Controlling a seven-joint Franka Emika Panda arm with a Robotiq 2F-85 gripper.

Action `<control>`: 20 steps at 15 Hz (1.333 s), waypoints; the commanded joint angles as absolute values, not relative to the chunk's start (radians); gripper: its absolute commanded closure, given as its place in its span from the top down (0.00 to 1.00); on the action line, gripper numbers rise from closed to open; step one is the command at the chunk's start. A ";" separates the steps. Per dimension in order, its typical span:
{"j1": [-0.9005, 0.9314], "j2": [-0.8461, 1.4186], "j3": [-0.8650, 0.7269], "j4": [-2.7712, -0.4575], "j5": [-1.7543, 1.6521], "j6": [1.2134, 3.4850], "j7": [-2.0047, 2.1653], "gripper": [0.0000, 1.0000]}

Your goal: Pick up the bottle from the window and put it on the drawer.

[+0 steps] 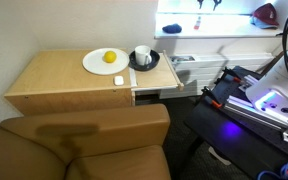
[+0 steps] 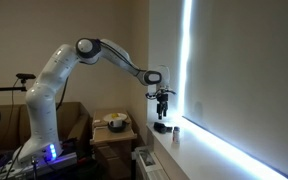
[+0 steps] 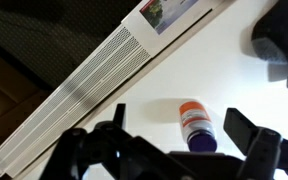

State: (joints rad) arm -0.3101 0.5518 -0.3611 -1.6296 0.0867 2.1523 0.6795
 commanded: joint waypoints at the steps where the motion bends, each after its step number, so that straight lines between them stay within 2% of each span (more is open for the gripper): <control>1: -0.331 0.593 -0.359 -1.579 0.096 2.137 0.696 1.00; 8: -0.328 0.780 -0.365 -1.354 0.141 2.012 1.033 1.00; 20: -0.426 1.116 -0.385 -0.811 0.197 1.802 1.705 1.00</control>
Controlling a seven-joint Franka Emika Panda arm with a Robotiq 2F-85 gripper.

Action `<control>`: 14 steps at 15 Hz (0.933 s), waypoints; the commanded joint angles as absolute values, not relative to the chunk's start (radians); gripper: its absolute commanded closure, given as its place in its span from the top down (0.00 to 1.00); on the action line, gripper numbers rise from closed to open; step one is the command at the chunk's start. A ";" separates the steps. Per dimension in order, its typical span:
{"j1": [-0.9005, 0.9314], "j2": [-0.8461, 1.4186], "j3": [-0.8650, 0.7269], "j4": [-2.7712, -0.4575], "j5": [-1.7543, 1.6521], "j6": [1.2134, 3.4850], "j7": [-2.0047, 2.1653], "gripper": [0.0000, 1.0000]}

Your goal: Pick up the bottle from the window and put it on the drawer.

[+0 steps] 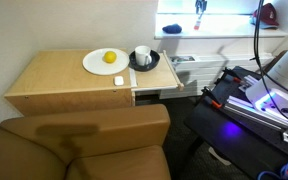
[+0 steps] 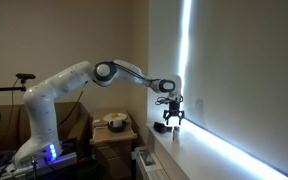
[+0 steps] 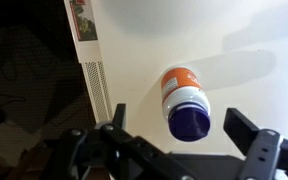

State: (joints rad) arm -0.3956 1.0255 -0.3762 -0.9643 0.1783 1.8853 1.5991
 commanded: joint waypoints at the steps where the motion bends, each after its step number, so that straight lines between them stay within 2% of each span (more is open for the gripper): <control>1: -0.403 1.047 -0.377 -0.929 0.178 1.864 1.642 1.00; 4: -0.415 1.090 -0.379 -0.868 0.178 1.838 1.691 1.00; 14: -0.419 1.159 -0.379 -0.872 0.171 1.859 1.772 1.00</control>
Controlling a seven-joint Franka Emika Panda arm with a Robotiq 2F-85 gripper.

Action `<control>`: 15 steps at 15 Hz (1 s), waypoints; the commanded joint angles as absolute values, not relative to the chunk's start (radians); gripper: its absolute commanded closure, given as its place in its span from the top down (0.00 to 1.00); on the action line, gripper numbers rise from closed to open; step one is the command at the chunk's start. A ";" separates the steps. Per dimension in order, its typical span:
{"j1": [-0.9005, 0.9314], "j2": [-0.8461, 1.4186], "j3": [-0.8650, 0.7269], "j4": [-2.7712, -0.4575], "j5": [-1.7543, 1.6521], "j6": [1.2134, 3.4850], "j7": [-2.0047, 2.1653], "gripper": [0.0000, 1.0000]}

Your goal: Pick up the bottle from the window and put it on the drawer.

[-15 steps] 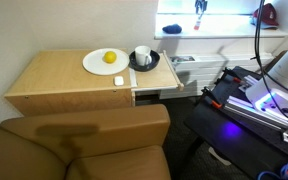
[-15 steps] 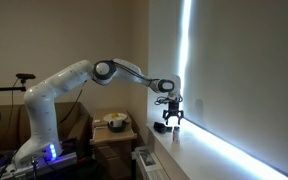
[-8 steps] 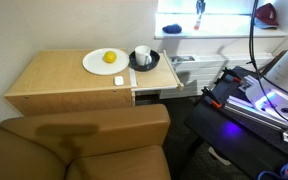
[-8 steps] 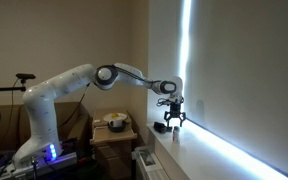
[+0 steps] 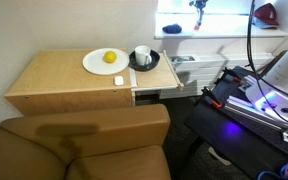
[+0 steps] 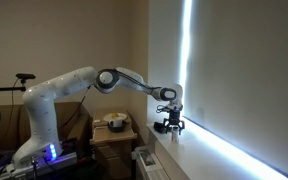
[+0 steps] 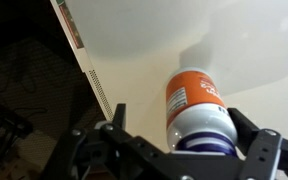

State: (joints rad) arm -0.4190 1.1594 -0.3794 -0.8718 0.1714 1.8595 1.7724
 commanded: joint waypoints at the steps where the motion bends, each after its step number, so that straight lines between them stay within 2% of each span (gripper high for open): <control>1: -0.421 1.166 -0.380 -0.870 0.171 1.864 1.776 1.00; 2: -0.422 1.165 -0.380 -0.869 0.171 1.865 1.778 1.00; 3: -0.422 1.165 -0.378 -0.869 0.174 1.864 1.779 0.75; 4: -0.423 1.166 -0.378 -0.868 0.173 1.863 1.778 0.73; 10: -0.447 1.162 -0.348 -0.856 0.202 1.830 1.744 0.31; 15: -0.450 1.048 -0.288 -0.917 0.264 1.884 1.533 0.31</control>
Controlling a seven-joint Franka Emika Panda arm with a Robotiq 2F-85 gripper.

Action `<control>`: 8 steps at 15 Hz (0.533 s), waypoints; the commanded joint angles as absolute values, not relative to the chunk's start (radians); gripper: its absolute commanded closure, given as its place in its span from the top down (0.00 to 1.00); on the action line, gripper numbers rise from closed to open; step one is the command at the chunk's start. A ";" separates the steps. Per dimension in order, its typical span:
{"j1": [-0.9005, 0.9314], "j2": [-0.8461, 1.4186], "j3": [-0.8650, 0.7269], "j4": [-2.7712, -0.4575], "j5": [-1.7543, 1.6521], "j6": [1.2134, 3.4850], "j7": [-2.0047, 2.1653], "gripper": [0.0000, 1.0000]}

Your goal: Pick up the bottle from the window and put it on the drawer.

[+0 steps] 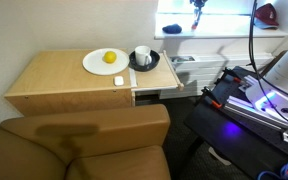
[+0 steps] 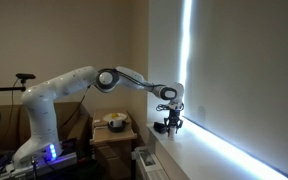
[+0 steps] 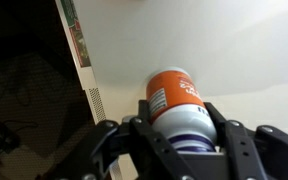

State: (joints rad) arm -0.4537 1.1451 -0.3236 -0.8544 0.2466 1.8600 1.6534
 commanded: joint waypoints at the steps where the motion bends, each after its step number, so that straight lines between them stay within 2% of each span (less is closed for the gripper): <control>1: -0.434 1.006 -0.291 -0.946 0.249 1.892 1.489 0.31; 8: -0.349 0.714 -0.291 -1.201 0.229 1.949 1.128 0.31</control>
